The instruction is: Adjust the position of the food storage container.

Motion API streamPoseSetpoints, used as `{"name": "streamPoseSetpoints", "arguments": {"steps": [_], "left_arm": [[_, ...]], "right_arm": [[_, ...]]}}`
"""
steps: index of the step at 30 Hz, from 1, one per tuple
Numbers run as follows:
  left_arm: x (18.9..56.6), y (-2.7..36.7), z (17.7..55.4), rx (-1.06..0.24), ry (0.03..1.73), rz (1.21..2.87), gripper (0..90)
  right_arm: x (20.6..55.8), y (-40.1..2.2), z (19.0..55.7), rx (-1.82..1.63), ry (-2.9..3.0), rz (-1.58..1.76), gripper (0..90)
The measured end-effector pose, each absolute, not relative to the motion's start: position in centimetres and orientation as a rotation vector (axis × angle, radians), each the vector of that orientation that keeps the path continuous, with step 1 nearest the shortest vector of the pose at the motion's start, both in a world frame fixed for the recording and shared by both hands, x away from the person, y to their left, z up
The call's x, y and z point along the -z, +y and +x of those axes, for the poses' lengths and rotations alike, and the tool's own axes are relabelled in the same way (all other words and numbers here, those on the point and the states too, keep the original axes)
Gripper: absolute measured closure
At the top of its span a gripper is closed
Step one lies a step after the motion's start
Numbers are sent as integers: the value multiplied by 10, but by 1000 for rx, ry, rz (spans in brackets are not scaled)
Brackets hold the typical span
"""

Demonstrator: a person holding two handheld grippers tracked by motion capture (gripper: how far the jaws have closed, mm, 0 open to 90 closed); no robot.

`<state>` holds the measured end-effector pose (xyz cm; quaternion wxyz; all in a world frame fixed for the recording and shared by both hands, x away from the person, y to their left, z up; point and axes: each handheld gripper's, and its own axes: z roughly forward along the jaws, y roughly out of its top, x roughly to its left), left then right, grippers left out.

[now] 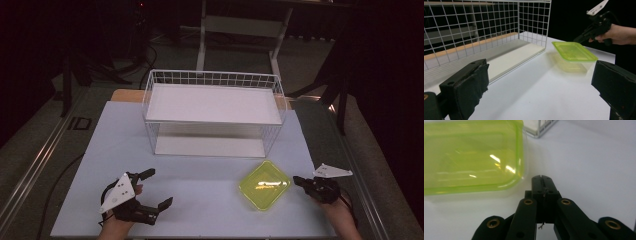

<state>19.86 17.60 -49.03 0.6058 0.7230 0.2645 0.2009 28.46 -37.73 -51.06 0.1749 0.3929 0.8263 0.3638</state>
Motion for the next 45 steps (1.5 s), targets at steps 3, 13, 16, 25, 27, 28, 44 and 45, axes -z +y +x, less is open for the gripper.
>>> {"name": "streamPoseSetpoints", "arguments": {"steps": [3, 13, 16, 25, 27, 28, 44, 45], "left_arm": [[491, 176, 199, -464, 612, 1675, 19], [491, 177, 199, -462, 615, 1674, 19], [491, 176, 199, -461, 615, 1676, 19], [492, 176, 199, -456, 616, 1677, 19], [492, 175, 199, -458, 616, 1680, 19], [492, 175, 200, -457, 616, 1680, 19], [492, 174, 200, -453, 616, 1682, 19], [492, 174, 200, -453, 614, 1683, 19]], "right_arm": [[518, -376, 291, -1014, 2356, 1122, 900], [534, -361, 293, -1065, 2450, 1125, 900], [534, -358, 290, -1085, 2468, 1123, 900], [534, -351, 284, -1121, 2511, 1100, 900], [534, -348, 283, -1129, 2521, 1091, 900], [534, -347, 282, -1128, 2523, 1088, 900], [527, -341, 267, -1103, 2576, 972, 900], [527, -338, 266, -1104, 2585, 963, 900]]}}
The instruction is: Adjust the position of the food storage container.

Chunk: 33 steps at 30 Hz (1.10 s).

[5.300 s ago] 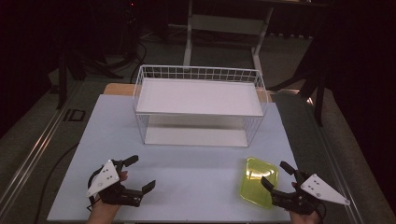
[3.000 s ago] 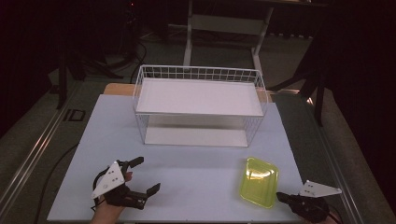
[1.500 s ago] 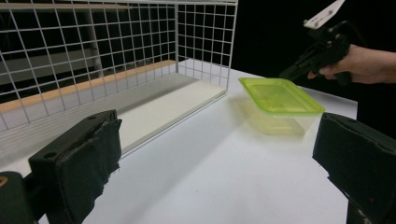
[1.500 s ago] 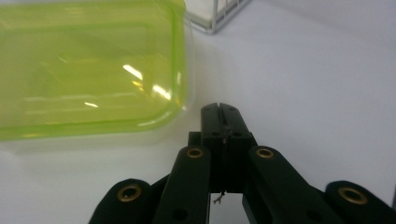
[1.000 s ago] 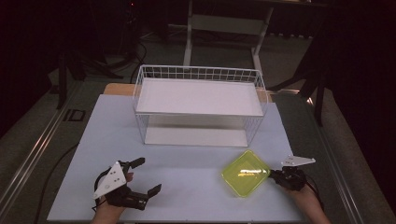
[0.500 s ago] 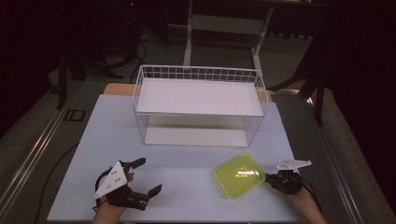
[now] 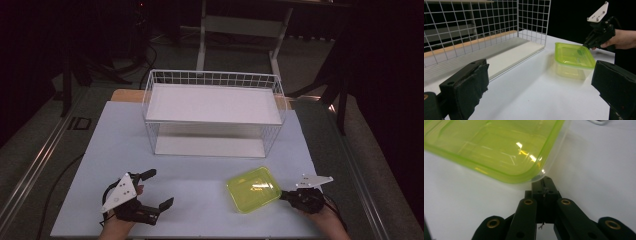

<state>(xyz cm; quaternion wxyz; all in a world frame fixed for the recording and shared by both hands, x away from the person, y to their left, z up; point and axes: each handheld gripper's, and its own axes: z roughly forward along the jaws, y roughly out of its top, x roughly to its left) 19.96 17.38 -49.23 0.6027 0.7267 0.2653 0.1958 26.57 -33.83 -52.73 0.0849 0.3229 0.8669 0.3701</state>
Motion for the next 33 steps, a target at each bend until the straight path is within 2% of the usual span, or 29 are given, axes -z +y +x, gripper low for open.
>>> {"name": "streamPoseSetpoints", "arguments": {"steps": [15, 21, 33], "left_arm": [[493, 174, 199, -453, 615, 1687, 19], [493, 174, 200, -452, 620, 1686, 19], [493, 174, 199, -452, 615, 1691, 19]], "right_arm": [[531, -301, 259, -1111, 2711, 775, 899], [524, -309, 266, -1120, 2639, 839, 900], [527, -282, 264, -1113, 2714, 802, 900]]}}
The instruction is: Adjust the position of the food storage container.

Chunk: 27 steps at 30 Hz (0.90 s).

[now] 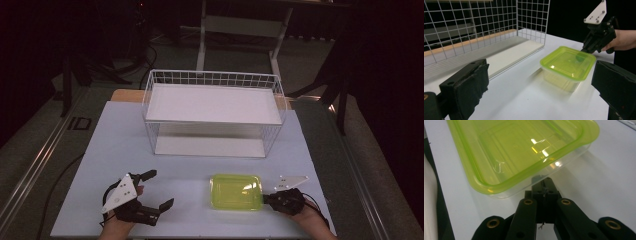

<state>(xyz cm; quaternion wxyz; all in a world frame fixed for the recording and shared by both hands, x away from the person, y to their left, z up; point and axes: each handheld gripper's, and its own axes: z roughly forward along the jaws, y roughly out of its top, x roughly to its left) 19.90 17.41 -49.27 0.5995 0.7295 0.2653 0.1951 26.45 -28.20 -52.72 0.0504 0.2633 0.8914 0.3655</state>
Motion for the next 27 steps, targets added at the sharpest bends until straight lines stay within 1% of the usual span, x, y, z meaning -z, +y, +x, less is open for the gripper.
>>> {"name": "streamPoseSetpoints", "arguments": {"steps": [13, 27], "left_arm": [[493, 175, 199, -447, 617, 1693, 19], [494, 173, 199, -444, 612, 1703, 19]], "right_arm": [[530, -243, 282, -1133, 2734, 732, 900], [531, -217, 290, -1120, 2745, 672, 899]]}}
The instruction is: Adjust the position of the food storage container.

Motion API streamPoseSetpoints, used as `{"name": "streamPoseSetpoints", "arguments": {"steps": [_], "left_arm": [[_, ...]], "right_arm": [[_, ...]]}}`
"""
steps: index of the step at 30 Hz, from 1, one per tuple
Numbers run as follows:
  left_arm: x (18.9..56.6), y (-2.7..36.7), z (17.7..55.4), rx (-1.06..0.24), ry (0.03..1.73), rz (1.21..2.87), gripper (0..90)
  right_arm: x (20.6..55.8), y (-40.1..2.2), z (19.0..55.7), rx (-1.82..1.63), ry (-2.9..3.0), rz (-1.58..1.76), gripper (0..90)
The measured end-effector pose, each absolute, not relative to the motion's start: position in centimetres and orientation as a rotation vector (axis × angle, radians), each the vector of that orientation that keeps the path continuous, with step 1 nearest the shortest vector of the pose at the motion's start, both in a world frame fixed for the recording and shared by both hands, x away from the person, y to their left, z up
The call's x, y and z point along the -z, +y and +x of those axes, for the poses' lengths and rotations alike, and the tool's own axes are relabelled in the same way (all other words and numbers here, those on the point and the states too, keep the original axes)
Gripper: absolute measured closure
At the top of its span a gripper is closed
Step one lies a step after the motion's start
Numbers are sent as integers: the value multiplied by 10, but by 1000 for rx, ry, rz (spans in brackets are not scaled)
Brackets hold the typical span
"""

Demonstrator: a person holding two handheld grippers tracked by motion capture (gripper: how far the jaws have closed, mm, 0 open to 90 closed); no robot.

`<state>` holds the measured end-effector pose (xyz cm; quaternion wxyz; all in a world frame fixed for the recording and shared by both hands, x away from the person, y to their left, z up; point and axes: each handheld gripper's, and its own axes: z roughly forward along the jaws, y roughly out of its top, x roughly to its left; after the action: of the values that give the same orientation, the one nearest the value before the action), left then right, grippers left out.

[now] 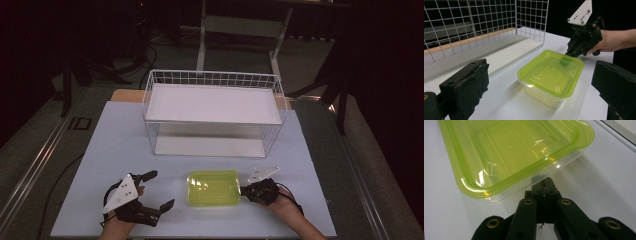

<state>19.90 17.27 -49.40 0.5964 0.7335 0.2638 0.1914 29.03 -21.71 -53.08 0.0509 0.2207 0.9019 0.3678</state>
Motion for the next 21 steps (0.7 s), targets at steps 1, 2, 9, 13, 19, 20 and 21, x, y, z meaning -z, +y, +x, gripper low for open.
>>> {"name": "streamPoseSetpoints", "arguments": {"steps": [1, 2, 9, 13, 19, 20, 21], "left_arm": [[494, 173, 199, -445, 612, 1703, 19], [494, 173, 199, -445, 611, 1704, 19], [494, 172, 198, -448, 609, 1706, 19], [495, 172, 198, -443, 608, 1713, 19], [495, 169, 199, -421, 613, 1711, 19], [494, 169, 199, -419, 618, 1716, 19], [494, 168, 199, -409, 621, 1710, 19]], "right_arm": [[531, -215, 291, -1121, 2747, 667, 899], [532, -213, 290, -1120, 2750, 663, 899], [531, -206, 287, -1078, 2749, 603, 870], [525, -219, 284, -1062, 2713, 620, 836], [504, -239, 273, -1082, 2638, 670, 793], [501, -241, 271, -1096, 2627, 675, 747], [497, -243, 269, -1106, 2613, 685, 686]]}}
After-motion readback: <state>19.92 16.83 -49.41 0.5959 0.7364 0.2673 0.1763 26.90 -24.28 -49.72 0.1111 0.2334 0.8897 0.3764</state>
